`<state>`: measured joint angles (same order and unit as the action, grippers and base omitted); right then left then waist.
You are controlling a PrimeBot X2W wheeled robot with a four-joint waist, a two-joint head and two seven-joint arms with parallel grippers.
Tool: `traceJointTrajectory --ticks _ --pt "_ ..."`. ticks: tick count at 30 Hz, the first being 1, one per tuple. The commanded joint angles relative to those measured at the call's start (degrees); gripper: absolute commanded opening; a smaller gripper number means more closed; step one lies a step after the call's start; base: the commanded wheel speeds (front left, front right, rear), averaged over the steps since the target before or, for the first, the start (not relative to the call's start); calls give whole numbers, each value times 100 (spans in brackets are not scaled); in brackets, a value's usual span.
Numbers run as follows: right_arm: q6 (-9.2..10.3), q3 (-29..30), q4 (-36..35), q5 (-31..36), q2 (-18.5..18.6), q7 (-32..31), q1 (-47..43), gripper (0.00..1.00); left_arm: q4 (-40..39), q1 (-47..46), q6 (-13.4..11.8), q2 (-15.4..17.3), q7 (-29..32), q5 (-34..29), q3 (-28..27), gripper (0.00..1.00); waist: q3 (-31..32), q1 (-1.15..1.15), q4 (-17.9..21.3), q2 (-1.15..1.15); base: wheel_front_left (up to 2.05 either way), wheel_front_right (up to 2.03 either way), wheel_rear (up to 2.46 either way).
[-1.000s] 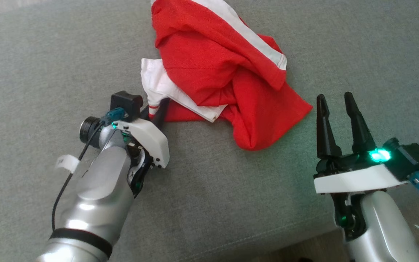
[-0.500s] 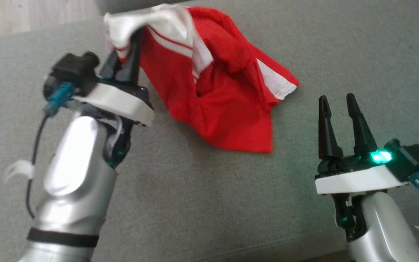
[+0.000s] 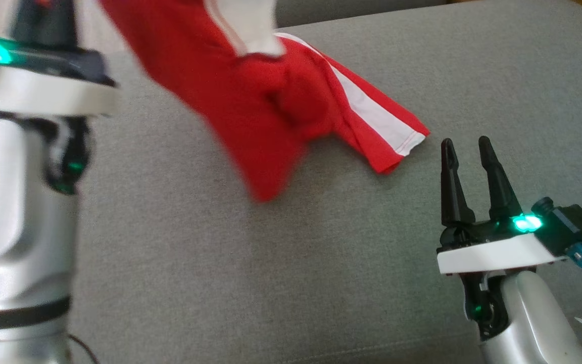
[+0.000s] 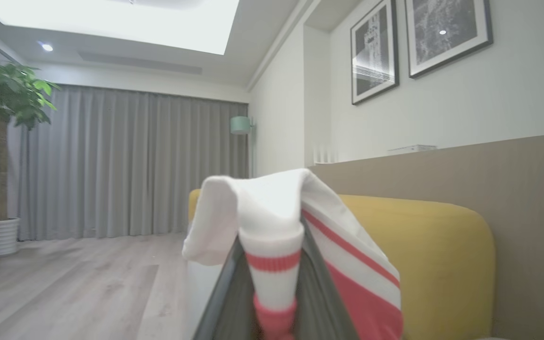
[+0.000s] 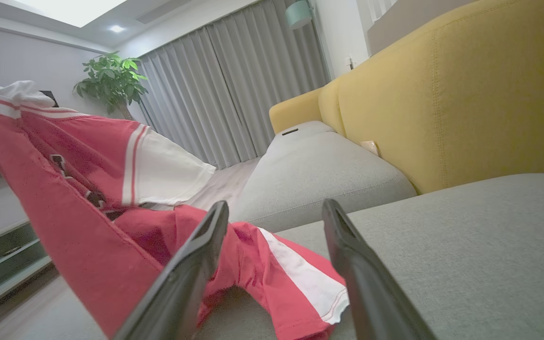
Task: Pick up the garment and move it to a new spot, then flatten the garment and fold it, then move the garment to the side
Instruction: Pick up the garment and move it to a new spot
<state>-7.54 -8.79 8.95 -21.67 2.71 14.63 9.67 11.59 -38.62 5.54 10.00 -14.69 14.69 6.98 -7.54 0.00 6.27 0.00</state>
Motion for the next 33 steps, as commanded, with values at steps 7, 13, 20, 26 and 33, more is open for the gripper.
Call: traceJointTrajectory --ticks 7,13,20,26,33 --pt "5 -61 -158 -3 17 37 -46 100 -304 -422 -105 913 -27 -2 -808 0 134 0 -194 0 0 0 0" --pt "5 -44 -159 44 17 37 -79 100 -292 -410 -209 1451 -21 -15 -1258 0 168 0 -288 0 0 0 0" --pt "5 -63 -160 81 17 37 -90 100 -152 -102 -309 1784 -25 -187 -1465 0 139 0 -312 0 0 0 0" --pt "5 -123 -125 129 17 37 -41 100 447 620 -351 1752 -28 -534 -1263 0 75 0 -214 0 0 0 0" --pt "5 -148 -96 153 17 37 -15 100 1981 1418 -377 1237 -29 -500 -999 0 29 0 -29 0 0 0 0"
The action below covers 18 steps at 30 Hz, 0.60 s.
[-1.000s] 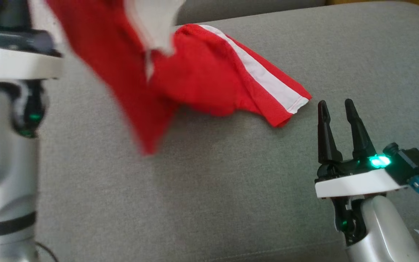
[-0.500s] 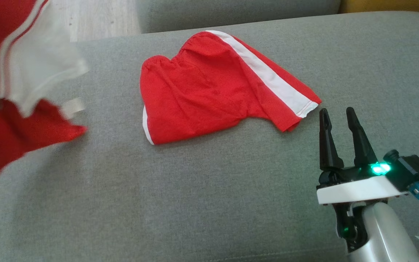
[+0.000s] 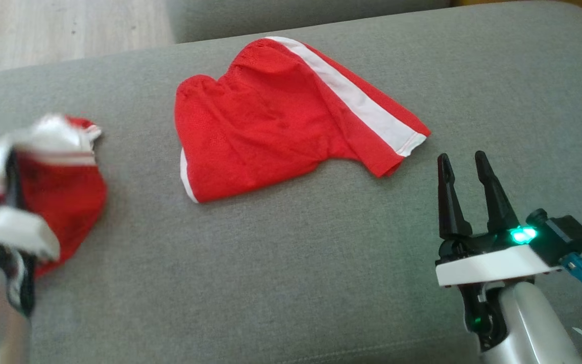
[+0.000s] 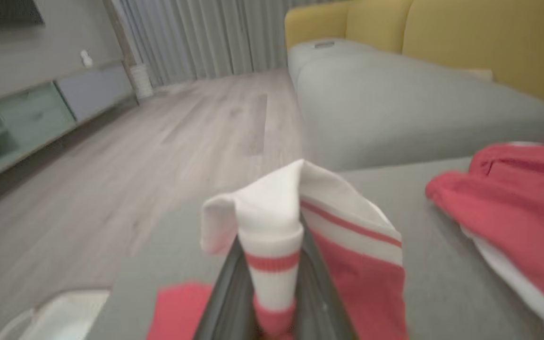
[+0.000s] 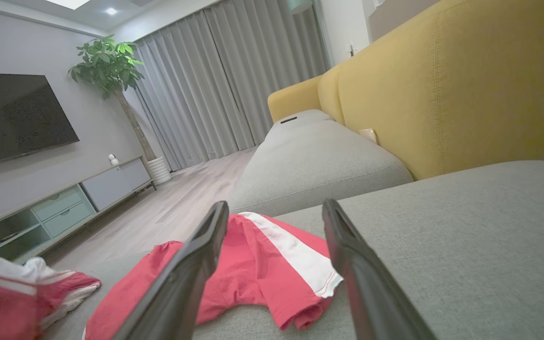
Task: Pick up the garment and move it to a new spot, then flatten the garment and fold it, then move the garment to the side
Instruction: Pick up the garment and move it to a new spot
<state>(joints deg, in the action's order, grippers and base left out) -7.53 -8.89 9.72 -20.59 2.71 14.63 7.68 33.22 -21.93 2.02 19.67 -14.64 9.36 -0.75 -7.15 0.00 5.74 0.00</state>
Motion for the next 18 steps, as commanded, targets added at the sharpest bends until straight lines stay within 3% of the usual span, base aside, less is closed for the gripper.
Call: traceJointTrajectory --ticks 1,2,3,4,9,18 --pt "4 -137 -172 47 17 37 187 100 104 -202 -35 213 -27 64 -218 0 -18 0 44 0 0 0 0" --pt "4 -136 -169 50 17 37 190 100 379 -167 -23 155 -2 95 -198 35 -21 0 62 0 0 0 0" --pt "4 -134 -167 54 17 37 191 100 586 -157 -15 110 -4 117 -184 79 -20 0 75 0 0 0 0" --pt "4 -129 -165 60 17 37 188 100 744 -159 -12 67 -8 144 -184 100 -18 0 85 0 0 0 0" --pt "4 -68 -161 92 17 37 147 100 623 -236 16 -117 -32 196 -239 100 19 0 58 0 0 0 0" --pt "4 -41 -184 111 17 37 71 100 -1761 155 67 -687 -35 50 -519 100 191 0 -121 0 0 0 0"
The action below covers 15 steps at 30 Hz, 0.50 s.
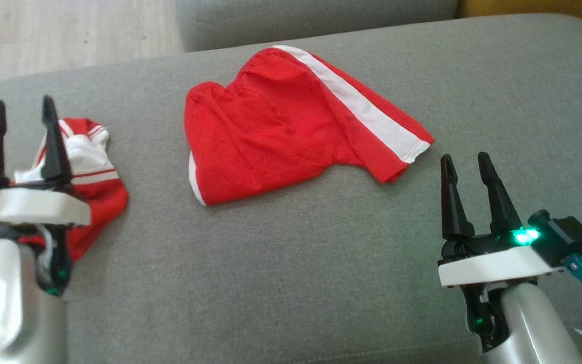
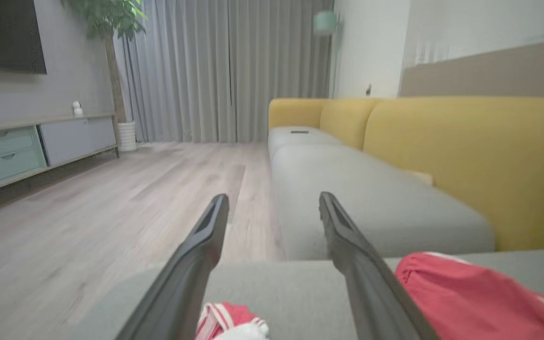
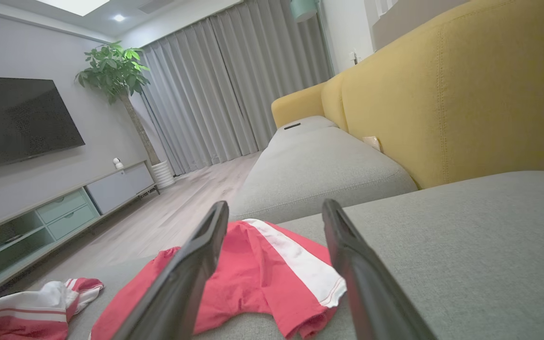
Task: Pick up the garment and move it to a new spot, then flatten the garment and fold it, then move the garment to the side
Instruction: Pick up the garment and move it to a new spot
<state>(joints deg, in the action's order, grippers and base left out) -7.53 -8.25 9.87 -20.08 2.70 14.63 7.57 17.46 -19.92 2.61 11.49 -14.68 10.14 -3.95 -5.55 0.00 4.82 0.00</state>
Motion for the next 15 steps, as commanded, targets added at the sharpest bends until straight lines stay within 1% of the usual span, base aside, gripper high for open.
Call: traceJointTrajectory --ticks 1,4,7,8,9,10,15 --pt "4 -100 -203 61 18 37 67 100 -395 30 43 35 -30 -33 -194 100 55 0 -52 0 0 0 0" --pt "4 -77 -217 66 18 37 21 100 -859 290 167 -210 -31 -72 -101 100 116 0 -111 0 0 0 0" --pt "4 -59 -233 75 18 37 -10 100 -1112 552 238 -416 -31 -156 46 100 156 0 -158 0 0 0 0" --pt "4 -59 -233 75 18 37 -10 100 -1112 552 238 -416 -31 -156 46 100 156 0 -158 0 0 0 0" --pt "4 -50 -239 80 18 37 -29 100 -1183 741 264 -536 -31 -190 148 100 173 0 -179 0 0 0 0" --pt "4 -50 -239 80 18 37 -29 100 -1183 741 264 -536 -31 -190 148 100 173 0 -179 0 0 0 0" --pt "4 -49 -242 80 18 37 -54 100 -1124 1156 308 -752 -31 -175 418 100 175 0 -219 0 0 0 0"
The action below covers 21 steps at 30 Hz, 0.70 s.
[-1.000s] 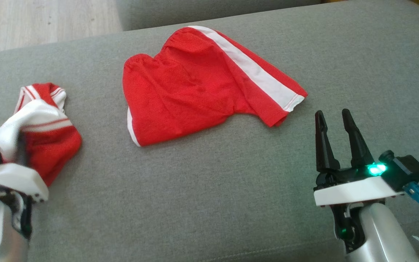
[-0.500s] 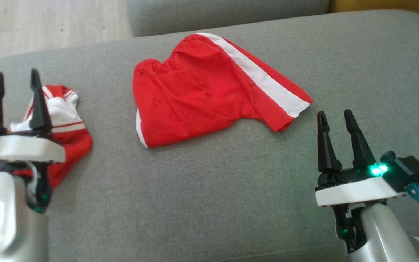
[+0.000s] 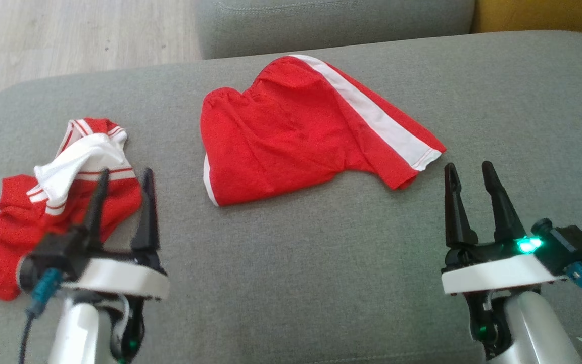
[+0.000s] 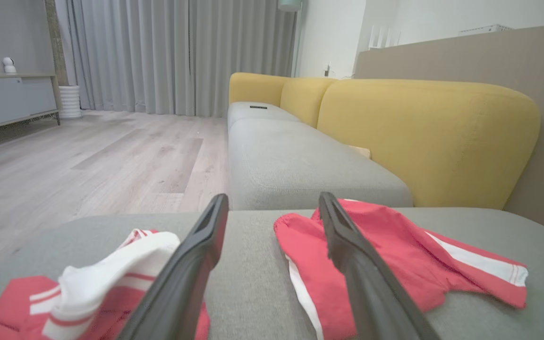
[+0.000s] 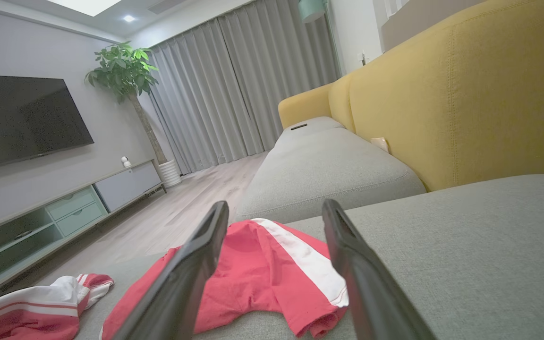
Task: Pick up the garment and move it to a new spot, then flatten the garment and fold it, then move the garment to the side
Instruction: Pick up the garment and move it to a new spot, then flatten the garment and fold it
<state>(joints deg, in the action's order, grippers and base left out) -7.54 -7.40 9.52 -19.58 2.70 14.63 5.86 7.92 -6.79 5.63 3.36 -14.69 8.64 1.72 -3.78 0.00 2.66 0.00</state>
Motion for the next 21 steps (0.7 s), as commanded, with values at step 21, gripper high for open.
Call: traceJointTrajectory --ticks 21 --pt "5 -1104 1708 -134 18 -482 1248 100 -2 -326 -108 -47 -30 305 582 100 -538 0 -773 0 0 0 0"
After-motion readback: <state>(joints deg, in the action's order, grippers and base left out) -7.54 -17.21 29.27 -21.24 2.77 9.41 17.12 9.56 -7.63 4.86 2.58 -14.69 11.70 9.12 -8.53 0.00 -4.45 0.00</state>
